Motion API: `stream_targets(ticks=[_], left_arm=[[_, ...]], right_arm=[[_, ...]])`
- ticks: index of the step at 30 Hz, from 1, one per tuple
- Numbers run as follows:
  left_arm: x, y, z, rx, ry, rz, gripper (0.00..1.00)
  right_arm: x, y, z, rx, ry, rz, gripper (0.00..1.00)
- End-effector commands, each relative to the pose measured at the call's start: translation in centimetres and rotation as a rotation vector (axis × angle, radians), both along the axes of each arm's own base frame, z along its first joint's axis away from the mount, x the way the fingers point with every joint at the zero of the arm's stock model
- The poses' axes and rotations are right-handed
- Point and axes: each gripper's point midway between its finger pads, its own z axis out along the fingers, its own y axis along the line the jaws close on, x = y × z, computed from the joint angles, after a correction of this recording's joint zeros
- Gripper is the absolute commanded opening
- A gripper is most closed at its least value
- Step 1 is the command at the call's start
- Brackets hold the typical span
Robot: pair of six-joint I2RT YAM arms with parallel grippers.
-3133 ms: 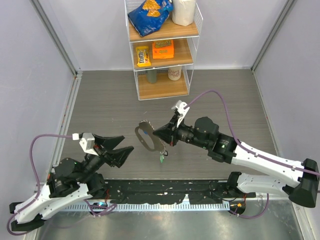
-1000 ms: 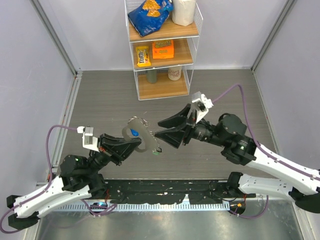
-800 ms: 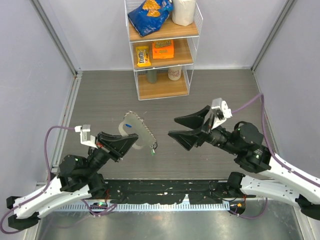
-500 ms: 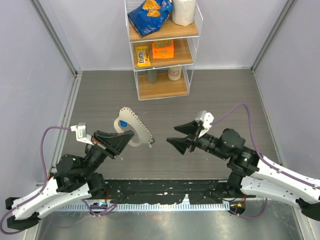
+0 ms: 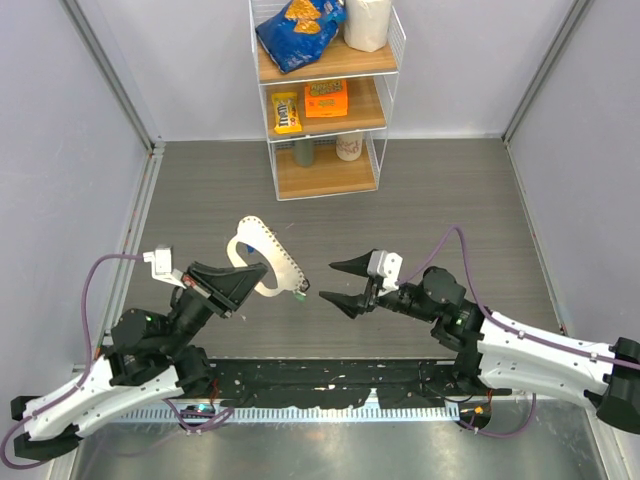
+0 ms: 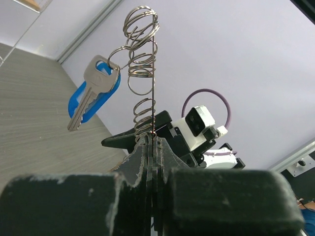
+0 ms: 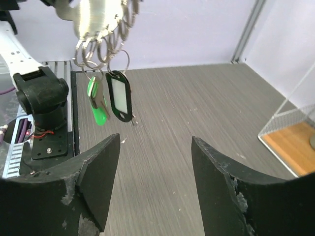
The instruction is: Put the keys on the keyring
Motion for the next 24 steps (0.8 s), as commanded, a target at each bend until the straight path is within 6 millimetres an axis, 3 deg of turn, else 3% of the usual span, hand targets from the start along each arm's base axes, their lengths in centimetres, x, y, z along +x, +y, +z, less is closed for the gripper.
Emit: stream_targets(ticks=[1,11,24], left_arm=[[-0.9,1.2,2.7,-0.096,-0.010,-0.028,0.00],[-2.1,1.5,2.8,-0.115,-0.012,-0.079,0.00],[-2.8,1.7,2.8,-0.145,-0.025,-0.116,0.00]], right_arm=[[-1.7,1.0,4.0,0.098,-0.213,0.112,0.65],[-4.0,2.6,5.9,0.105,-0.320,0.265,0.63],[-4.5,4.7,6.7,0.077,-0.372,0.316,0.59]])
